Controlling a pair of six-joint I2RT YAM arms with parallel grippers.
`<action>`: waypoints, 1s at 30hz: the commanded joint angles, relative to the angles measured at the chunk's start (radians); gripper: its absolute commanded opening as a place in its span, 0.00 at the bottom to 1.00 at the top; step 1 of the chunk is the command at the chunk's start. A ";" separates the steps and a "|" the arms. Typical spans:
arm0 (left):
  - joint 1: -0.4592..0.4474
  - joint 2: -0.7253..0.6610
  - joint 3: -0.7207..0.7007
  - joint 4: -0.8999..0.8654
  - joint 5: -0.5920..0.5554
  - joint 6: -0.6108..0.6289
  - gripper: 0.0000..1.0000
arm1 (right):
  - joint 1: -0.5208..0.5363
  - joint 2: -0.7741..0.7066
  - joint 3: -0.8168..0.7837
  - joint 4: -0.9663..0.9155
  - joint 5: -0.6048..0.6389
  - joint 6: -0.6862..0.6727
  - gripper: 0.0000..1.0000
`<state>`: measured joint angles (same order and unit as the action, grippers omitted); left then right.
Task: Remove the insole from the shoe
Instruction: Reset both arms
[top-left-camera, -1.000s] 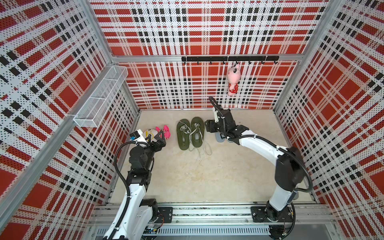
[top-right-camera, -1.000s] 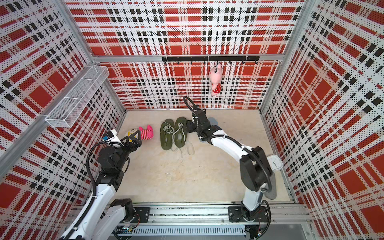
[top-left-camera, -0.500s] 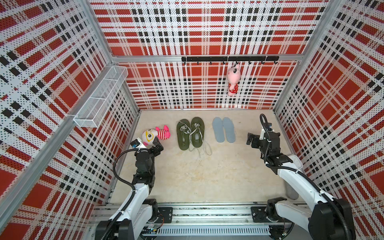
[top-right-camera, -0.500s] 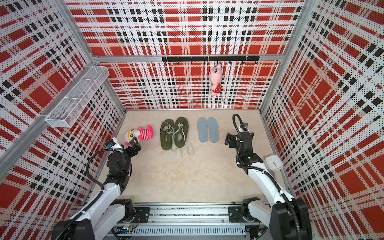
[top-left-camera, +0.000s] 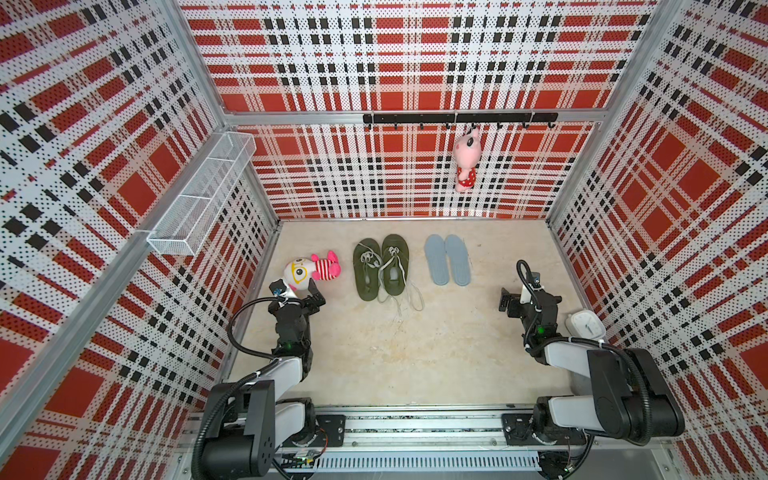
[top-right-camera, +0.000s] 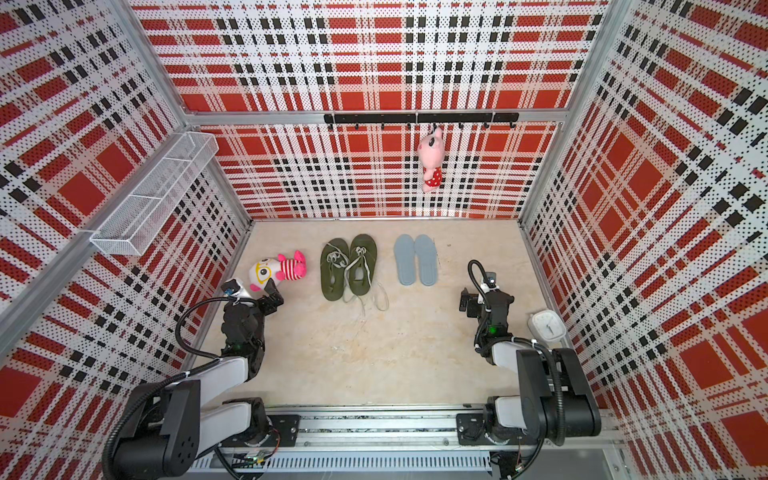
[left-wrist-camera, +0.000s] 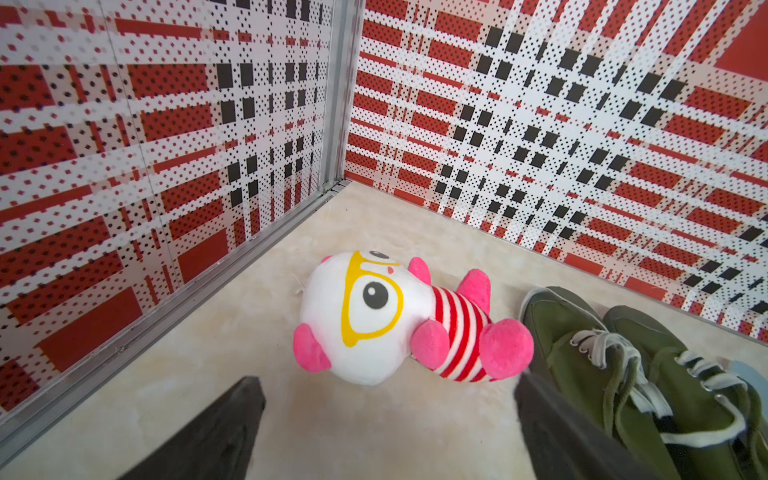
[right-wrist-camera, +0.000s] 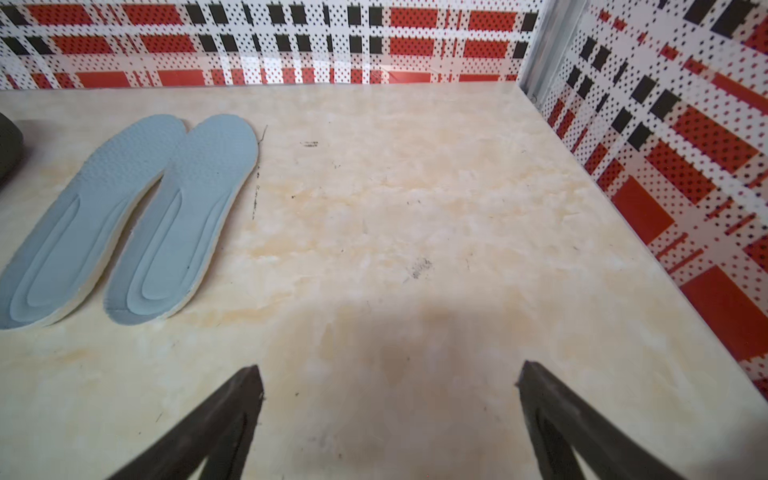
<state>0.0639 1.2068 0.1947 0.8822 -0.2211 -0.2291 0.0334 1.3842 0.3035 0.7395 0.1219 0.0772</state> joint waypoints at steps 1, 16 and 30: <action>0.006 0.039 -0.024 0.138 0.054 0.036 0.98 | -0.003 0.058 -0.022 0.328 -0.058 -0.029 1.00; 0.007 0.114 0.010 0.189 0.184 0.095 0.98 | -0.012 0.183 -0.001 0.389 -0.069 -0.023 1.00; -0.005 0.366 -0.045 0.649 0.194 0.149 0.98 | -0.012 0.184 -0.004 0.401 -0.066 -0.028 1.00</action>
<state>0.0643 1.5166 0.1753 1.3357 -0.0383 -0.1036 0.0284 1.5623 0.2989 1.1122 0.0532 0.0616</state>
